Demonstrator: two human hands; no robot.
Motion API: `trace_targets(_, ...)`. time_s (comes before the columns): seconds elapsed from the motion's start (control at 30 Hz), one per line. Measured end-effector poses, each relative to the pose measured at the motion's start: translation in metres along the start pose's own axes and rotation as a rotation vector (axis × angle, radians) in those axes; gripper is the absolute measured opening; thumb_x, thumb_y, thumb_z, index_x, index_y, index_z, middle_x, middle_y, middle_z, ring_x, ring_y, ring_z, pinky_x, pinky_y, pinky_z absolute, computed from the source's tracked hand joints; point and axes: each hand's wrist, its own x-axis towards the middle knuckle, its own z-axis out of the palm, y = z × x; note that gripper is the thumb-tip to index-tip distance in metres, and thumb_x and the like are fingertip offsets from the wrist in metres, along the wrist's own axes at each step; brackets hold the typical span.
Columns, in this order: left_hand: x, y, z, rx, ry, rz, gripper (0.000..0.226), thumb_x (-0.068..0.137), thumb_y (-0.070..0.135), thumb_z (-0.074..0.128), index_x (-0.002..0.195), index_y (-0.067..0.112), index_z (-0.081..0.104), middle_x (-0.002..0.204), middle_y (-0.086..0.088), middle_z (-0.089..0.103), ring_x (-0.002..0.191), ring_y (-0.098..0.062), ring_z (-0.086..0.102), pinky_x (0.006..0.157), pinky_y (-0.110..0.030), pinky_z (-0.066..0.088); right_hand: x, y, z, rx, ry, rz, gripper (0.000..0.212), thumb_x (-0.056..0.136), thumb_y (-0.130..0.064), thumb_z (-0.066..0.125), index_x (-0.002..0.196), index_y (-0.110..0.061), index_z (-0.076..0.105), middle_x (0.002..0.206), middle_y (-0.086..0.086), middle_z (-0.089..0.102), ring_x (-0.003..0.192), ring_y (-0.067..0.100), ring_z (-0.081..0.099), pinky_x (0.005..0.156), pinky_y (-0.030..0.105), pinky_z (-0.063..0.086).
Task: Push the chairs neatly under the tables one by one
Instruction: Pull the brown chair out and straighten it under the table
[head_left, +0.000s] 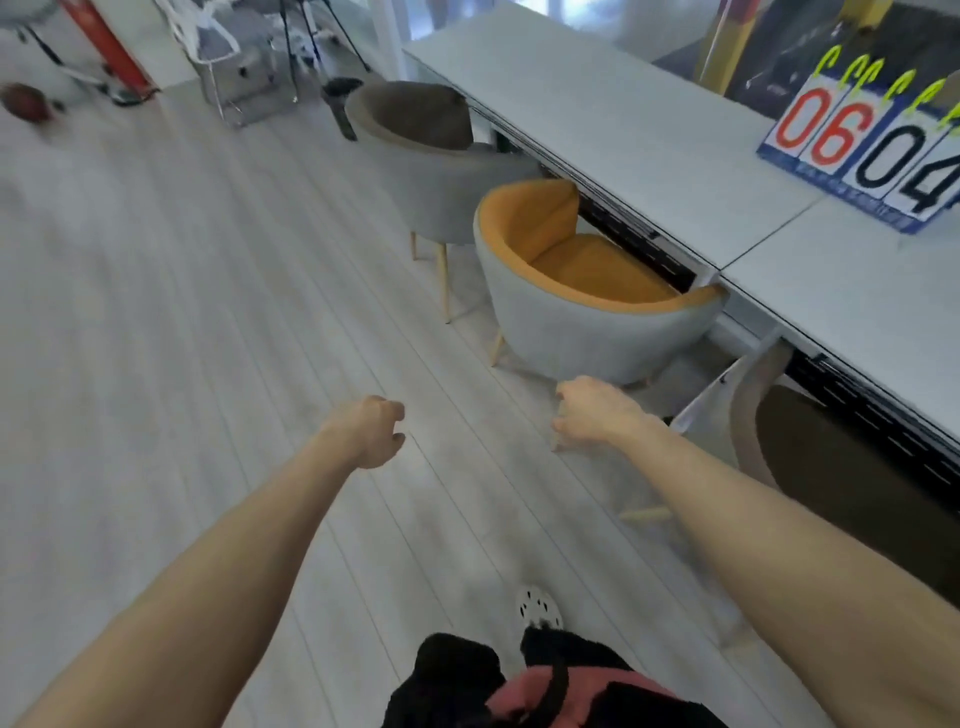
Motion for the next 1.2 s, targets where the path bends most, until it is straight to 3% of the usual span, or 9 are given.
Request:
trace_targets(0.13, 0.061, -0.064, -0.038, -0.016, 0.006, -0.015, 0.051, 0.106, 0.048, 0.053, 0.152, 0.028, 0.054, 0.151, -0.003, 0.059, 0.131, -0.032, 0.062, 0.104, -0.043, 0.054, 0.077, -0.053, -0.051, -0.036, -0.01, -0.039, 0.041, 0.105, -0.034, 0.061, 0.139, -0.012, 0.063, 0.138, 0.012, 0.062, 0.12, 0.033, 0.064, 0.093, 0.044, 0.055)
trace_targets(0.3, 0.165, -0.16, -0.075, -0.014, -0.012, 0.028, 0.051, 0.107, 0.048, 0.053, 0.153, 0.026, 0.055, 0.151, -0.002, 0.061, 0.134, -0.029, 0.061, 0.106, -0.041, 0.053, 0.189, -0.113, -0.093, 0.024, 0.01, -0.018, 0.05, 0.107, -0.041, 0.061, 0.147, -0.011, 0.062, 0.146, 0.011, 0.063, 0.129, 0.033, 0.064, 0.105, 0.048, 0.056)
trace_targets(0.47, 0.271, -0.255, -0.133, 0.016, -0.038, 0.086, 0.05, 0.106, 0.051, 0.053, 0.15, 0.029, 0.055, 0.148, -0.002, 0.06, 0.13, -0.03, 0.062, 0.104, -0.044, 0.055, 0.284, -0.172, -0.13, 0.041, -0.014, 0.094, 0.05, 0.104, -0.045, 0.063, 0.14, -0.01, 0.063, 0.136, 0.013, 0.066, 0.117, 0.033, 0.066, 0.087, 0.041, 0.056)
trace_targets(0.6, 0.347, -0.313, -0.2, 0.095, -0.002, 0.136, 0.049, 0.106, 0.05, 0.055, 0.15, 0.03, 0.056, 0.144, -0.002, 0.063, 0.129, -0.029, 0.063, 0.102, -0.044, 0.056, 0.352, -0.219, -0.171, 0.09, 0.046, 0.13, 0.05, 0.106, -0.041, 0.061, 0.145, -0.01, 0.061, 0.143, 0.014, 0.062, 0.126, 0.035, 0.063, 0.094, 0.042, 0.054)
trace_targets(0.83, 0.51, -0.363, -0.302, 0.134, 0.044, 0.238, 0.047, 0.104, 0.053, 0.054, 0.145, 0.033, 0.058, 0.143, 0.001, 0.063, 0.126, -0.029, 0.064, 0.103, -0.049, 0.055, 0.495, -0.255, -0.237, 0.173, 0.08, 0.182, 0.047, 0.103, -0.044, 0.064, 0.136, -0.011, 0.066, 0.137, 0.014, 0.064, 0.123, 0.035, 0.064, 0.097, 0.044, 0.054)
trace_targets(0.97, 0.62, -0.393, -0.346, 0.119, 0.015, 0.273, 0.048, 0.104, 0.048, 0.056, 0.146, 0.026, 0.058, 0.142, -0.004, 0.063, 0.126, -0.03, 0.063, 0.103, -0.048, 0.056, 0.592, -0.264, -0.278, 0.233, 0.123, 0.21, 0.044, 0.104, -0.044, 0.062, 0.131, -0.009, 0.068, 0.133, 0.016, 0.068, 0.119, 0.037, 0.066, 0.097, 0.047, 0.057)
trace_targets(1.2, 0.754, -0.42, -0.422, 0.153, 0.007, 0.325, 0.056, 0.1, 0.04, 0.068, 0.151, 0.021, 0.055, 0.145, -0.009, 0.059, 0.133, -0.034, 0.059, 0.108, -0.05, 0.052, 0.717, -0.282, -0.348, 0.324, 0.163, 0.239, 0.047, 0.105, -0.041, 0.06, 0.14, -0.01, 0.063, 0.138, 0.014, 0.06, 0.126, 0.036, 0.062, 0.104, 0.048, 0.054)
